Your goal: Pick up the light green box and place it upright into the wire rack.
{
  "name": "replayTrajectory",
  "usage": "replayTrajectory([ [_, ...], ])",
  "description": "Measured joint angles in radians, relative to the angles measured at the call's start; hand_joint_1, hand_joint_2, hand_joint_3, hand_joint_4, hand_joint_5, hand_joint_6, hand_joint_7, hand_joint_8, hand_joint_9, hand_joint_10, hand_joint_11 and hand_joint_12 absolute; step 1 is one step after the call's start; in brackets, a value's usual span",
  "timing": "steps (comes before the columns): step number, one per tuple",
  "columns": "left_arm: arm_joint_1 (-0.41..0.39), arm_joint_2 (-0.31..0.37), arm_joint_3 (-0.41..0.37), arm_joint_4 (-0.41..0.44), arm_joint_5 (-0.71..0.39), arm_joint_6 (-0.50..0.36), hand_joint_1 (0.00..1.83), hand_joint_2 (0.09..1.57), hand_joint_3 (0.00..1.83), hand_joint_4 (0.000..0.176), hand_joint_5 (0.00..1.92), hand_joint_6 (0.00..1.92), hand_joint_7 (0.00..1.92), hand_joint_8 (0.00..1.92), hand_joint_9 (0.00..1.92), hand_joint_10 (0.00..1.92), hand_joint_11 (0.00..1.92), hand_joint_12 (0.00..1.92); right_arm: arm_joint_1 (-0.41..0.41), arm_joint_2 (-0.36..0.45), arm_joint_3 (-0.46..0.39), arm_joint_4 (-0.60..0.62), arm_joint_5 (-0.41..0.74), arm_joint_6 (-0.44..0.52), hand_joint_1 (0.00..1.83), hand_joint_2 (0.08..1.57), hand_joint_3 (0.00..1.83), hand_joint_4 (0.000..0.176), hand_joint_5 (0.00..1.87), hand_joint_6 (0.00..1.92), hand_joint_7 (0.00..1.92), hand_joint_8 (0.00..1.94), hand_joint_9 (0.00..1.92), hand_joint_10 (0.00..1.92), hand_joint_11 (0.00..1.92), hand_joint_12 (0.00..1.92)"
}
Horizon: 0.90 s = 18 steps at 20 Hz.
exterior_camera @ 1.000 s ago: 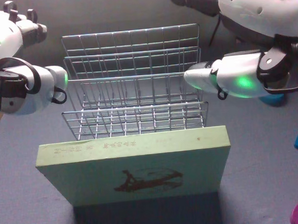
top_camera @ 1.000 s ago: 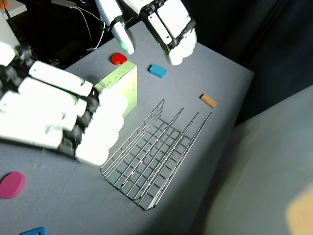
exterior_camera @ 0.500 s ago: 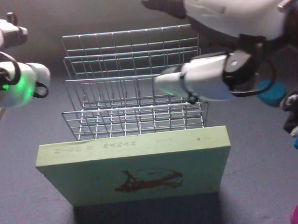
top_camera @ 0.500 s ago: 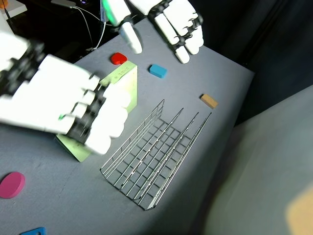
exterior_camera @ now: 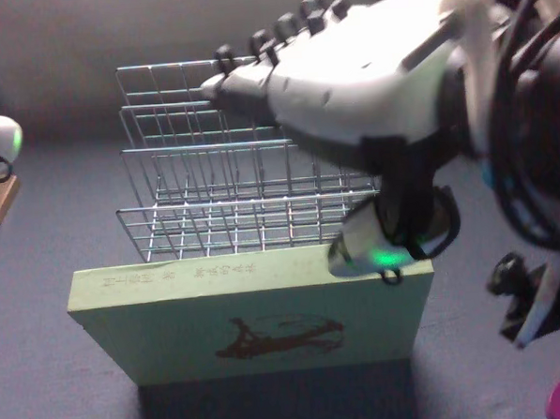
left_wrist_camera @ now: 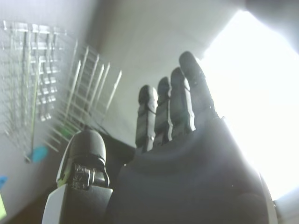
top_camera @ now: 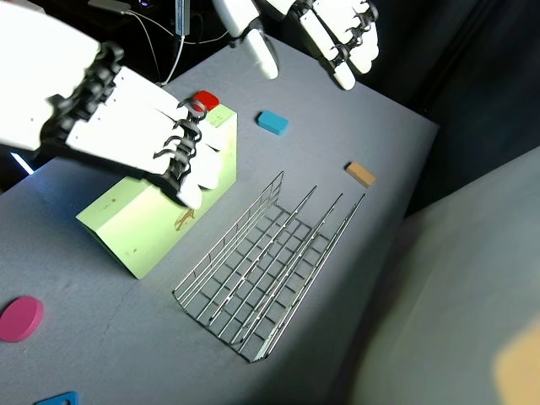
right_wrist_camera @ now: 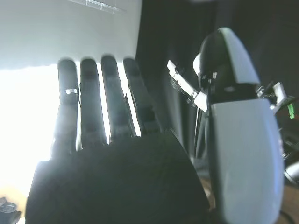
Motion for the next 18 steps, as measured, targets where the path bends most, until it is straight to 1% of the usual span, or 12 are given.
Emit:
replayTrajectory([
  [1, 0.0, 0.0, 0.004, -0.002, -0.005, 0.014, 0.0, 1.43, 0.0, 0.003, 0.15, 0.0, 0.09, 0.0, 0.07, 0.01, 0.0, 0.62, 0.0, -0.015, 0.009, 0.015, -0.004, -0.001, 1.24, 0.88, 0.0, 0.0, 0.03, 0.0, 0.08, 0.0, 0.06, 0.0, 0.0, 0.1],
  [2, 0.0, 0.0, 0.01, -0.002, -0.024, 0.059, 0.0, 1.43, 0.0, 0.003, 0.15, 0.0, 0.09, 0.0, 0.07, 0.01, 0.0, 0.62, -0.011, -0.053, 0.045, 0.048, -0.014, -0.008, 1.25, 0.88, 0.0, 0.0, 0.03, 0.0, 0.07, 0.0, 0.05, 0.0, 0.0, 0.06],
  [5, 0.0, 0.0, 0.016, -0.004, -0.052, 0.108, 0.0, 1.42, 0.0, 0.003, 0.15, 0.0, 0.09, 0.0, 0.07, 0.01, 0.0, 0.62, -0.029, -0.08, 0.075, 0.082, -0.031, -0.012, 1.28, 0.88, 0.0, 0.0, 0.02, 0.0, 0.05, 0.0, 0.03, 0.0, 0.0, 0.01],
  [7, 0.0, 0.0, 0.018, 0.001, -0.064, 0.143, 0.0, 1.43, 0.0, 0.003, 0.14, 0.0, 0.1, 0.0, 0.08, 0.01, 0.0, 0.61, -0.029, -0.088, 0.08, 0.125, -0.042, -0.034, 1.29, 0.88, 0.0, 0.0, 0.02, 0.0, 0.04, 0.0, 0.02, 0.0, 0.0, 0.0],
  [10, 0.0, 0.008, 0.018, 0.0, -0.088, 0.145, 0.0, 1.43, 0.0, 0.004, 0.14, 0.0, 0.1, 0.0, 0.08, 0.01, 0.0, 0.61, -0.028, -0.089, 0.082, 0.184, -0.042, -0.045, 1.28, 0.88, 0.0, 0.0, 0.02, 0.0, 0.04, 0.0, 0.02, 0.0, 0.0, 0.0],
  [14, 0.0, 0.013, 0.027, -0.01, -0.087, 0.148, 0.0, 1.44, 0.0, 0.004, 0.14, 0.0, 0.09, 0.0, 0.08, 0.01, 0.0, 0.61, -0.029, -0.109, 0.106, 0.202, -0.053, -0.056, 1.28, 0.87, 0.0, 0.0, 0.02, 0.0, 0.04, 0.0, 0.02, 0.0, 0.0, 0.0],
  [18, -0.011, 0.013, 0.027, -0.031, -0.085, 0.149, 0.0, 1.45, 0.01, 0.01, 0.14, 0.0, 0.08, 0.0, 0.09, 0.02, 0.0, 0.61, -0.055, -0.142, 0.123, 0.22, -0.076, -0.048, 1.27, 0.87, 0.0, 0.0, 0.02, 0.0, 0.04, 0.0, 0.03, 0.0, 0.0, 0.0],
])
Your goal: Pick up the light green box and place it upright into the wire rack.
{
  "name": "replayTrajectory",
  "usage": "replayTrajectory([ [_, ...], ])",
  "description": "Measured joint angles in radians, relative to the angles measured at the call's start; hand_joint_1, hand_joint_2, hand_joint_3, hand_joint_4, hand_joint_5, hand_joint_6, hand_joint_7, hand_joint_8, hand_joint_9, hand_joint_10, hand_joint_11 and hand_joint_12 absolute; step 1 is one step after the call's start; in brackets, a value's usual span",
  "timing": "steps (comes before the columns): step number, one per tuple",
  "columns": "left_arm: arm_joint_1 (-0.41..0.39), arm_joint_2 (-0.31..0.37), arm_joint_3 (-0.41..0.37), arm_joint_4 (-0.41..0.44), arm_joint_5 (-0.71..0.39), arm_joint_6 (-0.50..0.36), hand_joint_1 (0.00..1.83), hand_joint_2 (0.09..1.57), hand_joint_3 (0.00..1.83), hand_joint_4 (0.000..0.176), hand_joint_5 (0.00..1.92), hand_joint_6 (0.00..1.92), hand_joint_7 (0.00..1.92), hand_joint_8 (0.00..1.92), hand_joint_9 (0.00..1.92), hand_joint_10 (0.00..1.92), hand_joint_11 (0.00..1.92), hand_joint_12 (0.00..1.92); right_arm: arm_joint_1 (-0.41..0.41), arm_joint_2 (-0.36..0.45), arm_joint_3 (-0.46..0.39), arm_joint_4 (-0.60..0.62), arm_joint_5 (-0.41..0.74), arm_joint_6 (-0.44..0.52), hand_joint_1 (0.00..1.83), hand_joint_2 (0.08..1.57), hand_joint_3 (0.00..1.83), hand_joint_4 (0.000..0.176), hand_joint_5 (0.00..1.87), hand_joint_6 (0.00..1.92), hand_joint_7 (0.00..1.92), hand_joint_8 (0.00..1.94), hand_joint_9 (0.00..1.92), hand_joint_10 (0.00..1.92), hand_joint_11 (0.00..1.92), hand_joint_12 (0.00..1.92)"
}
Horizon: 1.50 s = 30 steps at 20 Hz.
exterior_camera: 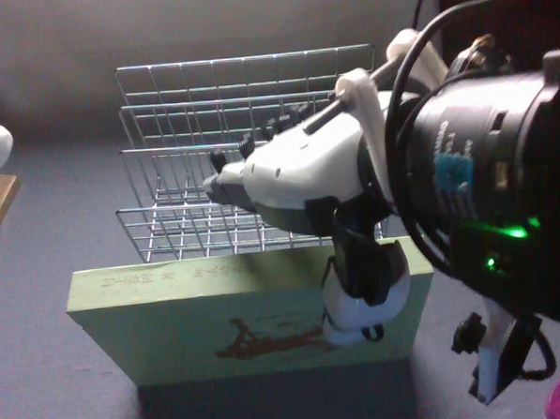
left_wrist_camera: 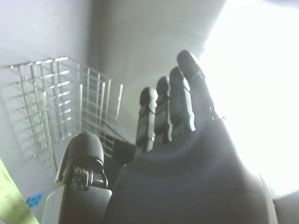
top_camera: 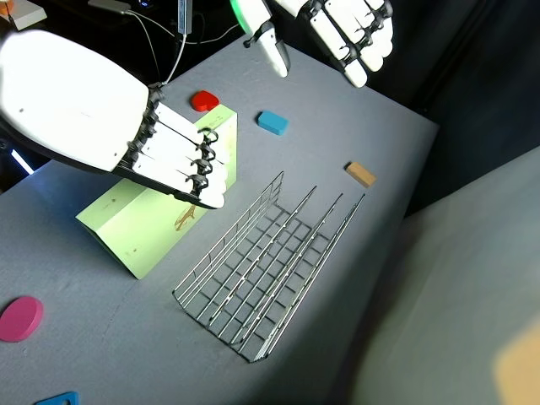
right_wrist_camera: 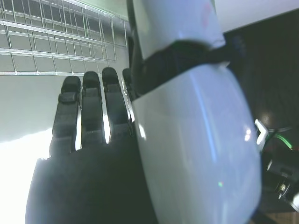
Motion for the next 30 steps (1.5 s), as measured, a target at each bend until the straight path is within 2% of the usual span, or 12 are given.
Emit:
replayTrajectory([
  [5, 0.0, 0.0, 0.0, 0.001, 0.009, 0.0, 0.0, 1.46, 0.0, 0.01, 0.14, 0.0, 0.09, 0.0, 0.08, 0.0, 0.0, 0.46, -0.025, -0.033, 0.024, -0.006, -0.018, 0.051, 1.27, 0.87, 0.0, 0.0, 0.03, 0.0, 0.04, 0.0, 0.02, 0.0, 0.0, 0.0],
  [8, 0.0, 0.0, 0.0, 0.0, 0.01, 0.0, 0.0, 1.45, 0.0, 0.018, 0.14, 0.0, 0.08, 0.0, 0.09, 0.0, 0.0, 0.41, -0.03, -0.052, 0.037, -0.007, -0.021, 0.084, 1.26, 0.87, 0.0, 0.0, 0.03, 0.0, 0.04, 0.0, 0.02, 0.0, 0.0, 0.0],
  [17, -0.002, 0.0, -0.003, -0.035, 0.02, 0.044, 0.0, 1.47, 0.01, 0.019, 0.14, 0.0, 0.08, 0.0, 0.09, 0.0, 0.0, 0.39, -0.058, -0.115, 0.06, -0.096, -0.029, 0.227, 1.24, 0.86, 0.0, 0.0, 0.02, 0.0, 0.03, 0.0, 0.01, 0.0, 0.0, 0.0],
  [21, -0.002, 0.001, -0.003, -0.031, 0.023, 0.044, 0.0, 1.47, 0.0, 0.018, 0.14, 0.0, 0.08, 0.0, 0.09, 0.0, 0.0, 0.35, -0.069, -0.125, 0.066, -0.093, -0.038, 0.245, 1.24, 0.86, 0.0, 0.0, 0.06, 0.02, 0.09, 0.02, 0.07, 0.02, 0.0, 0.0],
  [22, -0.002, 0.001, -0.003, -0.032, 0.024, 0.044, 0.0, 1.46, 0.0, 0.018, 0.14, 0.0, 0.08, 0.0, 0.09, 0.0, 0.0, 0.35, -0.069, -0.125, 0.066, -0.093, -0.041, 0.245, 1.25, 0.86, 0.0, 0.0, 0.13, 0.02, 0.19, 0.02, 0.16, 0.02, 0.0, 0.22],
  [24, -0.006, 0.001, -0.003, -0.032, 0.025, 0.045, 0.0, 1.46, 0.0, 0.018, 0.14, 0.0, 0.08, 0.0, 0.08, 0.0, 0.0, 0.34, -0.069, -0.125, 0.066, -0.1, -0.04, 0.247, 1.23, 0.91, 0.01, 0.0, 0.34, 0.08, 0.43, 0.06, 0.36, 0.09, 0.0, 1.0],
  [25, -0.008, 0.001, -0.003, -0.032, 0.026, 0.045, 0.0, 1.46, 0.0, 0.018, 0.14, 0.0, 0.08, 0.0, 0.08, 0.0, 0.0, 0.34, -0.069, -0.125, 0.066, -0.098, -0.041, 0.247, 1.22, 0.94, 0.02, 0.0, 0.45, 0.12, 0.55, 0.09, 0.47, 0.13, 0.0, 1.26],
  [26, -0.009, 0.001, -0.003, -0.032, 0.027, 0.045, 0.0, 1.46, 0.0, 0.018, 0.14, 0.0, 0.08, 0.0, 0.08, 0.0, 0.0, 0.34, -0.069, -0.127, 0.067, -0.096, -0.041, 0.248, 1.23, 0.95, 0.02, 0.0, 0.57, 0.17, 0.68, 0.11, 0.58, 0.19, 0.0, 1.45],
  [27, -0.008, 0.001, -0.003, -0.043, 0.032, 0.045, 0.0, 1.46, 0.0, 0.018, 0.14, 0.0, 0.08, 0.0, 0.08, 0.0, 0.0, 0.34, -0.069, -0.129, 0.069, -0.103, -0.04, 0.256, 1.23, 0.96, 0.02, 0.0, 0.62, 0.19, 0.75, 0.08, 0.62, 0.23, 0.02, 1.51],
  [28, -0.009, 0.001, -0.003, -0.043, 0.036, 0.045, 0.0, 1.47, 0.0, 0.018, 0.14, 0.0, 0.08, 0.0, 0.08, 0.0, 0.0, 0.34, -0.069, -0.132, 0.071, -0.106, -0.04, 0.258, 1.22, 1.03, 0.02, 0.0, 0.75, 0.33, 0.95, 0.1, 0.81, 0.42, 0.29, 1.56],
  [29, -0.009, 0.001, -0.003, -0.043, 0.038, 0.045, 0.0, 1.47, 0.0, 0.018, 0.14, 0.0, 0.08, 0.0, 0.08, 0.0, 0.0, 0.34, -0.069, -0.131, 0.072, -0.112, -0.042, 0.26, 1.22, 1.03, 0.02, 0.0, 0.75, 0.33, 0.95, 0.1, 0.81, 0.42, 0.29, 1.56],
  [30, -0.013, 0.001, -0.003, -0.049, 0.042, 0.046, 0.0, 1.47, 0.0, 0.018, 0.14, 0.0, 0.08, 0.0, 0.08, 0.0, 0.0, 0.34, -0.072, -0.131, 0.073, -0.12, -0.041, 0.264, 1.22, 1.11, 0.01, 0.0, 0.8, 1.09, 1.05, 0.66, 0.9, 0.6, 0.49, 1.62],
])
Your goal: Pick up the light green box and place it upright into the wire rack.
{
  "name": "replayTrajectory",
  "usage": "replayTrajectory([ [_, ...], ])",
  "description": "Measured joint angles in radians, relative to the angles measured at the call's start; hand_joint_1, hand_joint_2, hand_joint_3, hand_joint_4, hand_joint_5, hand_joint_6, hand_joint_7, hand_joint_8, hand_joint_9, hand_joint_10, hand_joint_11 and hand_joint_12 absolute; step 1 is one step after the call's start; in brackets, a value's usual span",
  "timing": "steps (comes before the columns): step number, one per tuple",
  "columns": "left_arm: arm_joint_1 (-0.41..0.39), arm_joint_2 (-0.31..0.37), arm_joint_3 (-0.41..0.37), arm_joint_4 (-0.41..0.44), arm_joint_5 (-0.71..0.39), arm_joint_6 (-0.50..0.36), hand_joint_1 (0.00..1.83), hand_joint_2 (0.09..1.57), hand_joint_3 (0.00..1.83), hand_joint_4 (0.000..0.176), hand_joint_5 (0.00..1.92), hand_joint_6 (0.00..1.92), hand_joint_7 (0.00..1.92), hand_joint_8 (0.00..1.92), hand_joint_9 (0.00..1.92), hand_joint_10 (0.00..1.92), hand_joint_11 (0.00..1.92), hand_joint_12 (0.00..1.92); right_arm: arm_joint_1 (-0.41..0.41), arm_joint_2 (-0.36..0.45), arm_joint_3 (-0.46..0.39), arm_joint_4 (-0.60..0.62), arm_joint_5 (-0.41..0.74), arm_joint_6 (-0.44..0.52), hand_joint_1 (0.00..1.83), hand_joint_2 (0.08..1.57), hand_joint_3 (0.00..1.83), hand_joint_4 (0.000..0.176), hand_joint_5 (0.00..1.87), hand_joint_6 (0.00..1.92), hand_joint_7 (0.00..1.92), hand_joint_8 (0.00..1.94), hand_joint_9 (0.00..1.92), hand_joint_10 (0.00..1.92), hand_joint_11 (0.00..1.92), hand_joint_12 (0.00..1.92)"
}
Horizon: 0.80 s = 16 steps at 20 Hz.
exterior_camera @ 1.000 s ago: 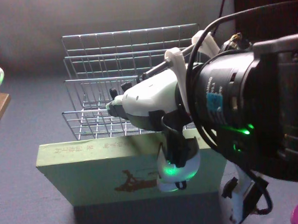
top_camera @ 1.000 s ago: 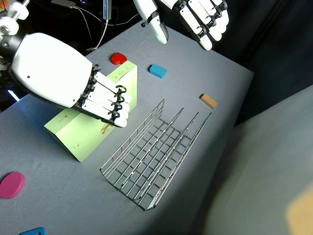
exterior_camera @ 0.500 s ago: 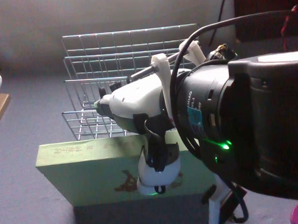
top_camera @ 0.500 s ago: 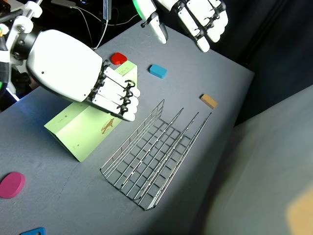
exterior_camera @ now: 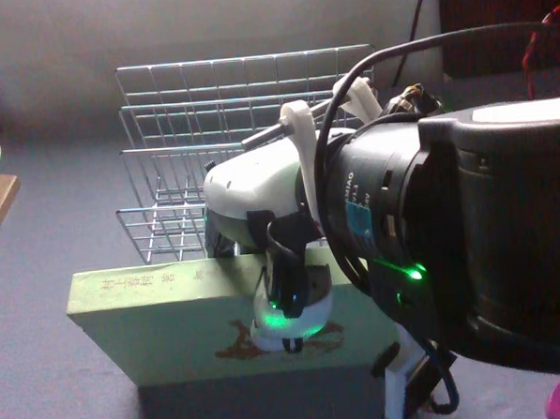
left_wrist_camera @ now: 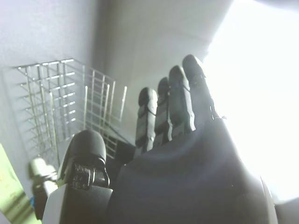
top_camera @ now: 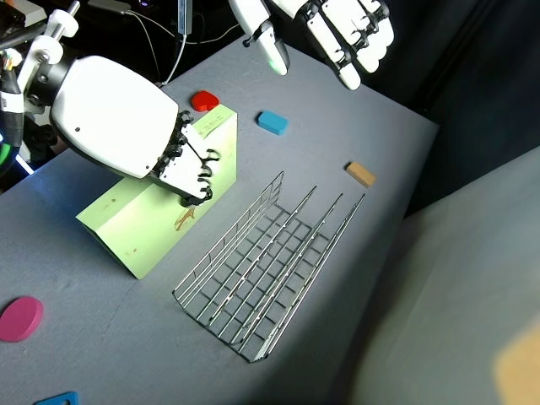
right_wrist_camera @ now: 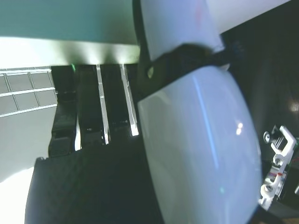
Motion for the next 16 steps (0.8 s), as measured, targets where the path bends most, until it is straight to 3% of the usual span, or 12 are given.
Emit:
replayTrajectory([
  [1, -0.002, 0.0, -0.002, -0.003, 0.005, 0.0, 0.0, 1.47, 0.0, 0.018, 0.15, 0.0, 0.08, 0.0, 0.08, 0.0, 0.0, 0.34, -0.001, 0.0, 0.0, -0.011, 0.001, 0.003, 1.22, 1.13, 0.0, 0.0, 0.83, 1.26, 1.07, 0.81, 0.94, 0.71, 0.58, 1.62],
  [6, -0.008, 0.0, -0.004, -0.005, 0.014, -0.001, 0.0, 1.46, 0.0, 0.017, 0.17, 0.01, 0.08, 0.0, 0.1, 0.01, 0.0, 0.33, -0.017, -0.002, 0.0, -0.042, 0.0, 0.01, 1.27, 1.04, 0.0, 0.0, 1.01, 0.94, 1.33, 0.45, 1.11, 0.91, 0.81, 1.58],
  [12, -0.015, 0.0, -0.006, -0.027, 0.035, -0.001, 0.0, 1.46, 0.0, 0.017, 0.16, 0.01, 0.08, 0.0, 0.1, 0.0, 0.0, 0.33, -0.013, 0.026, -0.007, -0.046, 0.013, -0.004, 1.27, 1.04, 0.0, 0.0, 1.02, 0.91, 1.34, 0.44, 1.12, 0.92, 0.83, 1.59],
  [16, -0.019, 0.013, -0.006, -0.027, 0.044, 0.011, 0.0, 1.45, 0.0, 0.021, 0.15, 0.0, 0.07, 0.0, 0.09, 0.0, 0.0, 0.33, 0.064, 0.111, -0.03, -0.052, 0.04, -0.028, 1.27, 1.04, 0.0, 0.0, 1.02, 0.96, 1.34, 0.41, 1.11, 0.92, 0.83, 1.58],
])
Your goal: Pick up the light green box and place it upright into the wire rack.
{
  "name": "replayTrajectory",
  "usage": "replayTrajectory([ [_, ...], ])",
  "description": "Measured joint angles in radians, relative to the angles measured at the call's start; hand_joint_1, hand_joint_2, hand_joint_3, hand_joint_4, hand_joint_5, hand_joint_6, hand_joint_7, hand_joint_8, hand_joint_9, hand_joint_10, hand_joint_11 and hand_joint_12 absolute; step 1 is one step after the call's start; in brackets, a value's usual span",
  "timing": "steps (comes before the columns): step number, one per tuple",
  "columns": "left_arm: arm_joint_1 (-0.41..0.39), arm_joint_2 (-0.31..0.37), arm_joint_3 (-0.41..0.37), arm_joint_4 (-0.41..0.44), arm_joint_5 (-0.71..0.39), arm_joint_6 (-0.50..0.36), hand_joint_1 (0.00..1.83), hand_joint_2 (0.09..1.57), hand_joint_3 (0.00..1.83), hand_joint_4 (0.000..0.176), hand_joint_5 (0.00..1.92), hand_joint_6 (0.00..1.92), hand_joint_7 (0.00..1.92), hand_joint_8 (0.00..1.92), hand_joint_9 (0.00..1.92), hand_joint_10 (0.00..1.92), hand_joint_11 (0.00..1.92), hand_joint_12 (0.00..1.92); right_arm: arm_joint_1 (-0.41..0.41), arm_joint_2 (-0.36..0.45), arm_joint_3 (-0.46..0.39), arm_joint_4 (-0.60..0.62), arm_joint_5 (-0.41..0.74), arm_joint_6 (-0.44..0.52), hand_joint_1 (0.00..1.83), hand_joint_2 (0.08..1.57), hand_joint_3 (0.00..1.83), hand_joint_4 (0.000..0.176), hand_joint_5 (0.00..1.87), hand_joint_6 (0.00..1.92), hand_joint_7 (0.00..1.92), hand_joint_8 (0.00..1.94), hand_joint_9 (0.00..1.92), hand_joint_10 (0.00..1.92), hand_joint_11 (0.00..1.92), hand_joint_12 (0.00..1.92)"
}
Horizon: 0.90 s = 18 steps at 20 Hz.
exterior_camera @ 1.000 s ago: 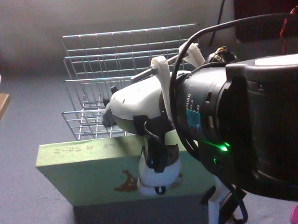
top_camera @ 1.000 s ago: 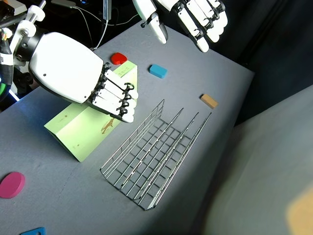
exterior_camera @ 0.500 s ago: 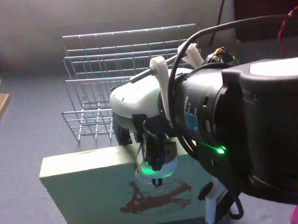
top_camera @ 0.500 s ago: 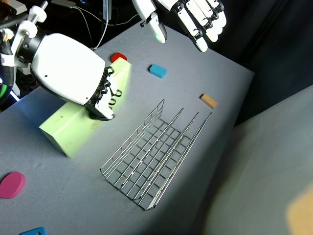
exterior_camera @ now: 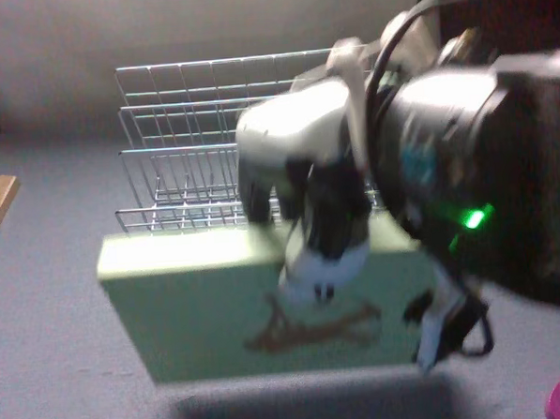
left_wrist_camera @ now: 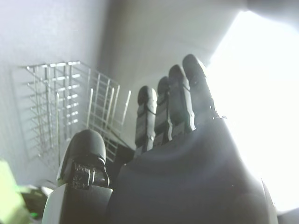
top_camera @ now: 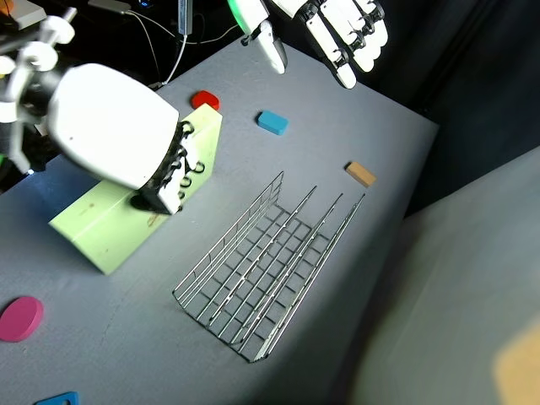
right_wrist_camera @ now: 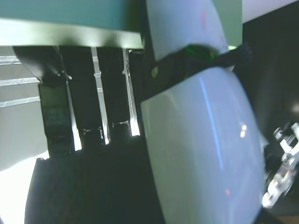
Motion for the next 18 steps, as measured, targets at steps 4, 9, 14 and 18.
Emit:
replayTrajectory([
  [4, -0.007, 0.003, 0.0, -0.002, 0.006, 0.003, 0.0, 1.46, 0.0, 0.022, 0.15, 0.0, 0.08, 0.0, 0.08, 0.0, 0.0, 0.33, 0.075, 0.054, -0.007, 0.031, 0.021, -0.067, 1.27, 1.04, 0.0, 0.0, 1.02, 0.95, 1.34, 0.42, 1.11, 0.92, 0.83, 1.58],
  [9, -0.013, 0.006, 0.0, -0.002, 0.016, 0.003, 0.0, 1.45, 0.0, 0.021, 0.16, 0.01, 0.1, 0.01, 0.08, 0.0, 0.0, 0.33, 0.166, 0.108, -0.011, 0.014, 0.041, -0.13, 1.27, 1.04, 0.0, 0.0, 1.02, 0.93, 1.34, 0.43, 1.11, 0.92, 0.83, 1.58],
  [14, -0.013, 0.011, 0.0, -0.002, 0.014, 0.006, 0.0, 1.46, 0.0, 0.021, 0.16, 0.01, 0.1, 0.01, 0.08, 0.0, 0.0, 0.33, 0.197, 0.101, 0.019, -0.042, 0.089, -0.122, 1.27, 1.04, 0.0, 0.0, 1.03, 0.92, 1.34, 0.44, 1.11, 0.92, 0.83, 1.58],
  [18, -0.014, 0.011, -0.001, -0.012, 0.016, 0.015, 0.0, 1.46, 0.0, 0.023, 0.15, 0.0, 0.1, 0.01, 0.08, 0.0, 0.0, 0.33, 0.209, 0.005, 0.122, -0.081, 0.109, -0.068, 1.27, 1.04, 0.0, 0.0, 1.02, 0.94, 1.34, 0.43, 1.11, 0.92, 0.83, 1.58],
])
